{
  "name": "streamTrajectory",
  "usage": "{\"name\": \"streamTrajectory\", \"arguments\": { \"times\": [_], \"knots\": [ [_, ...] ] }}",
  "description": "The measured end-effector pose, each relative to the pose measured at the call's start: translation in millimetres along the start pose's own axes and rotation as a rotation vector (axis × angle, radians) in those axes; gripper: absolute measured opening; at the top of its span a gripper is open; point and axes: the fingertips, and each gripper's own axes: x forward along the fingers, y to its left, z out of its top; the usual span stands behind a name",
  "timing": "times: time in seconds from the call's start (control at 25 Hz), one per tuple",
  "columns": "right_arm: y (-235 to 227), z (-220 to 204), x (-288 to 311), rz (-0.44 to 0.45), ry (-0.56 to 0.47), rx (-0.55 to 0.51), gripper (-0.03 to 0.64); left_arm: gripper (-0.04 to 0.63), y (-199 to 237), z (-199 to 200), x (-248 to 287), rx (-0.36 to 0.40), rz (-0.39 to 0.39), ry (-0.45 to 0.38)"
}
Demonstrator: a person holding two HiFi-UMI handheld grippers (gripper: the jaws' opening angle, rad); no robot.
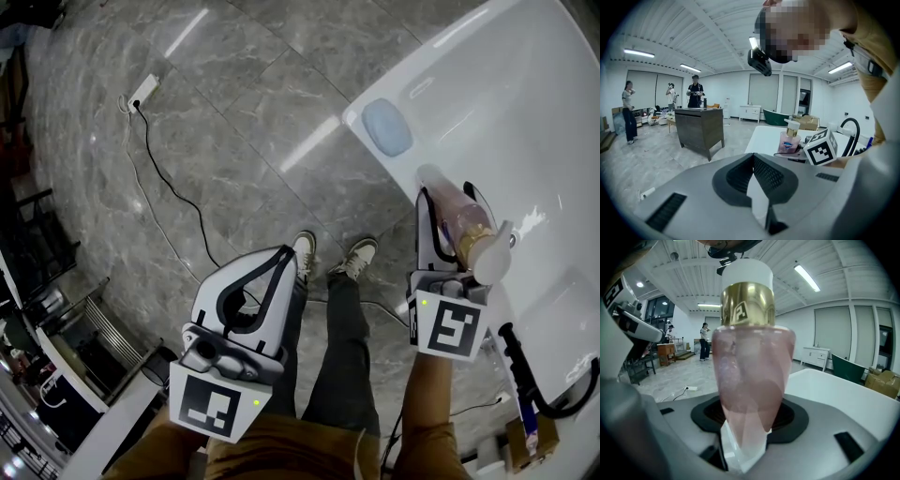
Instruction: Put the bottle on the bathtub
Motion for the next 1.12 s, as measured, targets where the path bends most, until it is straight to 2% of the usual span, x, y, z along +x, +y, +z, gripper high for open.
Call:
{"name": "streamTrajectory", "arguments": {
  "times": [0.6, 1.12],
  "knots": [
    [-0.5, -0.9, 1.2, -0.006, -0.005, 0.000, 0.239, 0.008, 4.8, -1.6, -1.8, -0.006, 0.000, 0.000],
    [-1.4, 1.4, 2.7, -0.004, -0.009, -0.041, 0.239, 0.008, -0.2, -4.2, 3.8, -0.006, -0.023, 0.010]
  ]
}}
